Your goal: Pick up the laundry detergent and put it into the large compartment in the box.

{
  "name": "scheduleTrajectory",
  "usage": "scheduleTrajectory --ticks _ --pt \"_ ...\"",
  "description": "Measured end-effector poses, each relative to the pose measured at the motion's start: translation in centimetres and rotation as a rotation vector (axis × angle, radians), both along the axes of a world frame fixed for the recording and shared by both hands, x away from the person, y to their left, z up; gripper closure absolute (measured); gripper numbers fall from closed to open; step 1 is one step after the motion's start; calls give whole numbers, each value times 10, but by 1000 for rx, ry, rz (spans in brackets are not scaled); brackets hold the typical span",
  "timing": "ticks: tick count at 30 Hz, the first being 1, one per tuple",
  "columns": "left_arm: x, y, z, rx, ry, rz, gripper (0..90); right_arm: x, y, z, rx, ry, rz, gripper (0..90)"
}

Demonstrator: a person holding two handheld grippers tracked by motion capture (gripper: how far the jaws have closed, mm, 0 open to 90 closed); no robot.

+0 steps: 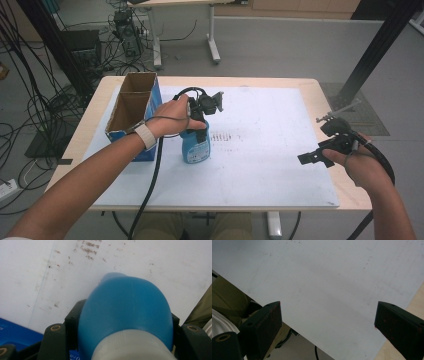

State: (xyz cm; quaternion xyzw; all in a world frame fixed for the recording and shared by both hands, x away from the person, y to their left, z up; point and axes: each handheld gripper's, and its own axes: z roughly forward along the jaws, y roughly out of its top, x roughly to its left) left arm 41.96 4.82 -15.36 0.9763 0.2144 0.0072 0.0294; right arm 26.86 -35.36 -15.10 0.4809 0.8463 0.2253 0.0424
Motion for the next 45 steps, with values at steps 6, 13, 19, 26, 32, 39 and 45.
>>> scheduleTrajectory --ticks 6,13,19,26,32,39,45 --pt "-1 0 0 0 -2 1 389 -1 -1 0 2 -1 0 75" --pt "0 1 0 -5 -2 -2 389 -3 -2 1 3 -6 -2 75" --pt "0 1 0 -2 0 -3 389 -5 -3 1 6 -10 -4 75" --pt "-1 0 0 -2 -2 1 387 -7 -5 3 4 -11 -9 75" --pt "-1 0 2 5 -1 8 386 -8 -6 2 5 -11 -11 75" --pt "-1 2 6 1 0 31 385 -8 -6 2 6 -10 -11 75" --pt "-1 4 12 -1 7 54 385 -8 -5 2 5 -11 -9 75"
